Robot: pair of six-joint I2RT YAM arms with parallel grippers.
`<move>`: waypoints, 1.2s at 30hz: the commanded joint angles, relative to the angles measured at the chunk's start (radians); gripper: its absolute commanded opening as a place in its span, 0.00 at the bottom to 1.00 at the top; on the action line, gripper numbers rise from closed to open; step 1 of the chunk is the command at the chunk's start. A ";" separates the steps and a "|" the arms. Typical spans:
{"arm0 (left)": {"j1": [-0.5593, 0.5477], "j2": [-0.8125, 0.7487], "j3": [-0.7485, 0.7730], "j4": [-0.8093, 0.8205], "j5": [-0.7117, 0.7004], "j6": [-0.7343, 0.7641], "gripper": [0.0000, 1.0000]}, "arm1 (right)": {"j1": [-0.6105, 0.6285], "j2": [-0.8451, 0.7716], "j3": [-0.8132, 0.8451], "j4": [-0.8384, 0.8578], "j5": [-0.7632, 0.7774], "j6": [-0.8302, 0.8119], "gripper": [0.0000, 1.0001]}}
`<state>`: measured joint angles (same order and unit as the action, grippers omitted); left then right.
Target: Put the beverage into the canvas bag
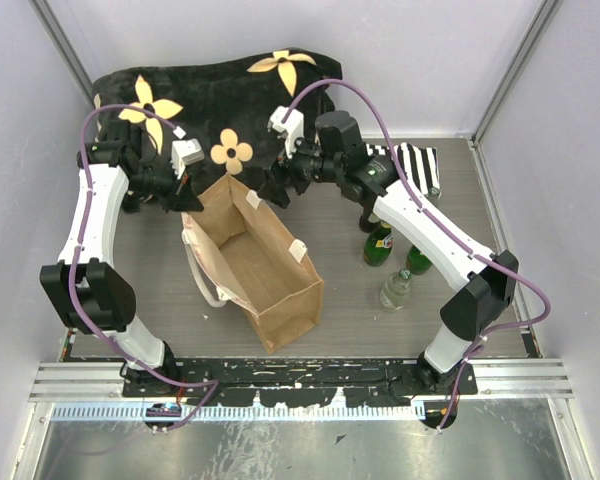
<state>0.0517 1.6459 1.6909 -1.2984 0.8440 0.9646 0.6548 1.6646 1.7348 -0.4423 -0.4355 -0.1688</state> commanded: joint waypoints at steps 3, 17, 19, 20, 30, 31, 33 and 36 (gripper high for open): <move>-0.030 0.075 0.136 0.032 0.021 -0.004 0.00 | 0.034 -0.065 -0.048 -0.041 -0.022 0.030 0.91; -0.106 0.173 0.268 0.172 -0.017 -0.240 0.40 | 0.044 0.039 -0.097 -0.032 0.099 0.037 0.09; -0.105 0.159 0.283 0.258 -0.098 -0.395 0.68 | 0.045 0.047 -0.086 -0.024 0.107 0.051 0.01; -0.103 0.152 0.298 0.287 -0.148 -0.471 0.80 | 0.045 0.048 -0.087 -0.016 0.114 0.055 0.01; -0.028 0.011 0.347 0.099 -0.345 -0.992 0.98 | 0.045 0.038 -0.098 0.031 0.229 0.103 0.01; -0.028 -0.013 0.320 0.070 -0.351 -1.030 0.98 | 0.045 0.036 -0.099 0.035 0.239 0.110 0.01; -0.028 -0.058 0.250 0.013 -0.334 -1.106 1.00 | 0.045 0.029 -0.105 0.042 0.256 0.125 0.01; -0.042 -0.131 0.111 -0.040 -0.294 -1.176 0.94 | 0.045 0.022 -0.117 0.055 0.277 0.140 0.01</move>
<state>0.0261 1.5867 1.9366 -1.1877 0.5301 -0.0334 0.6945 1.7237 1.6009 -0.4667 -0.2234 -0.0635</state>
